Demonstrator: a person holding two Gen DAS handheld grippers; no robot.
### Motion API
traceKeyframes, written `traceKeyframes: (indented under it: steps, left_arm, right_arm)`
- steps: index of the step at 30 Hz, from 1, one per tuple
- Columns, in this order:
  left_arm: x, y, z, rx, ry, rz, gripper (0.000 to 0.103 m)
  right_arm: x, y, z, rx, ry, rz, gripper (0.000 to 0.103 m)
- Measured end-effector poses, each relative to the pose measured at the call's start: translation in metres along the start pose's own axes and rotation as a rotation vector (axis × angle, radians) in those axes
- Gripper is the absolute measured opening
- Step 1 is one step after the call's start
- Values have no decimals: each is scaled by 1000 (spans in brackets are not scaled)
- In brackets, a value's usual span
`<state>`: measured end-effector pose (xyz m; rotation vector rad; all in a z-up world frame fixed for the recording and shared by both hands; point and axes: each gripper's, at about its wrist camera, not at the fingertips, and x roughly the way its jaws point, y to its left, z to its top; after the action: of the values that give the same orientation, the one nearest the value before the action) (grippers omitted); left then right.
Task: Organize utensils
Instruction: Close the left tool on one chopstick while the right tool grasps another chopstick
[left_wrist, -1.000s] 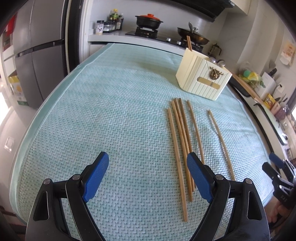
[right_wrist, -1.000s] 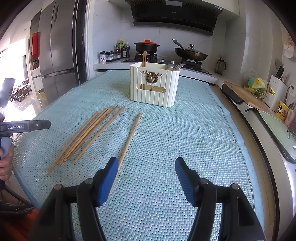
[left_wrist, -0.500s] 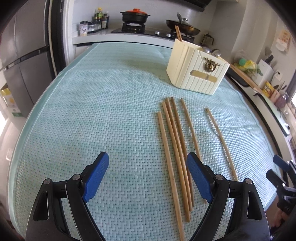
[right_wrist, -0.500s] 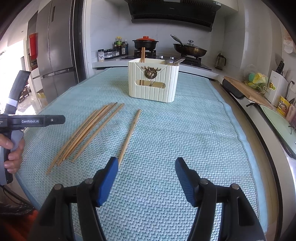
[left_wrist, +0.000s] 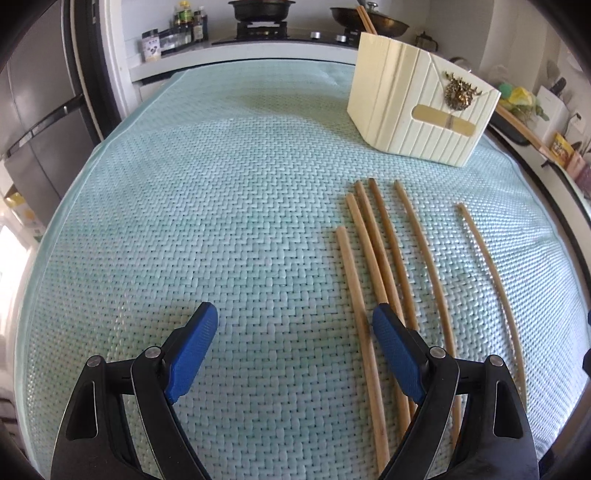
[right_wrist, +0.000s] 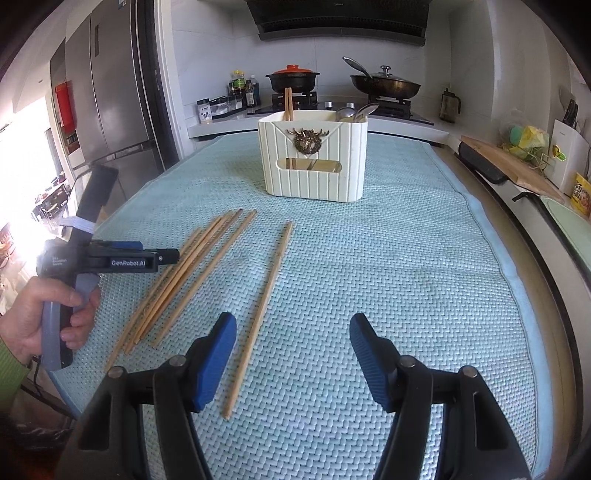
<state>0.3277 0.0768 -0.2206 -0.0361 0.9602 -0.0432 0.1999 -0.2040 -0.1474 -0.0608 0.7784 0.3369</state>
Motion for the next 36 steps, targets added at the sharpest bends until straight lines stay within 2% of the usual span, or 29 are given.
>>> traceKeyframes:
  steps: [2,7,11,15,16,17,18,19,20,21,22,24,29,36]
  left_arm:
    - [3,-2,2,24,-4,27,87]
    - [8,-3,10,39,7,28,87]
    - [9,-5,13,52,30,14,83]
    - [5,-15,13,92,51,-16,65]
    - [5,-17,13,99,57,-21,58]
    - [4,-19,14,106,62,-26,53]
    - [4,-21,15,114,64,-27,45]
    - [4,-23,16,121,66,-31,36]
    - [5,-25,18,126,67,-32,32]
    - [5,-26,19,128,66,-36,21]
    - [6,-26,22,127,65,-43,8]
    - [8,-26,24,113,65,-66,5]
    - [0,-17,28,58,32,-100,4]
    - [-65,-1,47,7,-113,-165,4]
  right_arm:
    - [14,0,8,7,19,17,65]
    - [69,1,31,19,99,51,65]
    - [117,4,50,16,176,49,54]
    - [145,7,68,-4,215,-3,42]
    - [149,7,73,1,220,0,34]
    - [153,8,77,3,235,3,31]
    - [155,10,81,-3,240,-1,30]
    - [158,12,83,-13,249,-4,21]
    - [161,14,85,-22,251,-9,13]
    - [164,15,87,-25,258,-10,9]
    - [165,15,89,-20,260,-6,8]
    - [166,13,91,0,262,11,6]
    - [141,-2,94,90,195,105,7]
    - [56,-14,106,129,29,210,7]
